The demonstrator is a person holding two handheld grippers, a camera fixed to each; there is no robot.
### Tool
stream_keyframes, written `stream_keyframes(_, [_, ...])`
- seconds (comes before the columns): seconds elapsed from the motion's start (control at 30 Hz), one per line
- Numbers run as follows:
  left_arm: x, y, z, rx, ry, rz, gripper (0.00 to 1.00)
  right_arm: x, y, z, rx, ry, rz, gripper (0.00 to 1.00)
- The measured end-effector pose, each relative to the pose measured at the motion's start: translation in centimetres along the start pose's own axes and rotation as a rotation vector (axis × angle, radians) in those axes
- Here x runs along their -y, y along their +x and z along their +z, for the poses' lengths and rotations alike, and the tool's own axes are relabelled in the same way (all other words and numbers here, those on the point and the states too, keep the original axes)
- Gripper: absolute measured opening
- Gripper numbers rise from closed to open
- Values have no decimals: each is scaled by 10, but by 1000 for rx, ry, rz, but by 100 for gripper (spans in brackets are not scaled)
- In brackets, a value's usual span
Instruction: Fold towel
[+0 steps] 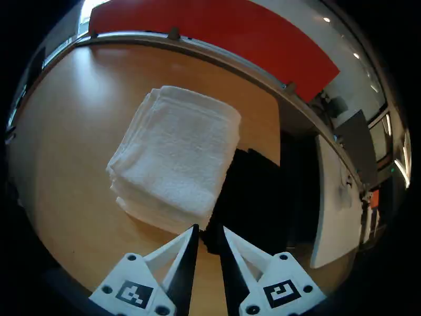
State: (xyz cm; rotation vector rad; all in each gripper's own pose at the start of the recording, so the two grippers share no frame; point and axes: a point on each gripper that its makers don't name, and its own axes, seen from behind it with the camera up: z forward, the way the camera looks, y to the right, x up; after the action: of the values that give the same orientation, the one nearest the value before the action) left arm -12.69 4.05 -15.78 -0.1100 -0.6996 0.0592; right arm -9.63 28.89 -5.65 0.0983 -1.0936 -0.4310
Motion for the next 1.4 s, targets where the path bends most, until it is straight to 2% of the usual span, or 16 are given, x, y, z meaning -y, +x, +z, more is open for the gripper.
stream_keyframes(0.03, [0, 0, 0, 0, -1, 0, 99, 1, 0, 0, -2, 3, 4, 37])
stream_keyframes(0.1, [-1, 0, 0, 0, -2, 0, 99, 3, 1, 0, -8, 8, 11, 56])
stream_keyframes(0.17, [-1, 1, 0, 0, -3, 0, 99, 4, 3, -1, -13, 11, 18, 69])
stream_keyframes(0.23, [-1, 1, 0, -1, -3, 0, 99, 6, 4, -1, -19, 17, 24, 74])
stream_keyframes(0.3, [-1, 1, 0, -2, -3, 1, 99, 8, 6, -2, -25, 23, 31, 88])
stream_keyframes(0.37, [-1, 2, 0, -2, -4, 1, 99, 10, 8, -2, -31, 29, 36, 92])
stream_keyframes(0.57, [-1, 2, 0, -3, -3, 1, 99, 16, 17, -3, -55, 39, 63, 92])
stream_keyframes(0.97, [-2, 3, 0, -5, 2, 2, 99, 18, 46, 2, -130, 59, 154, 92])
stream_keyframes(1.4, [0, 3, -2, -6, 11, -4, 99, 15, 71, 9, -218, 84, 326, 92])
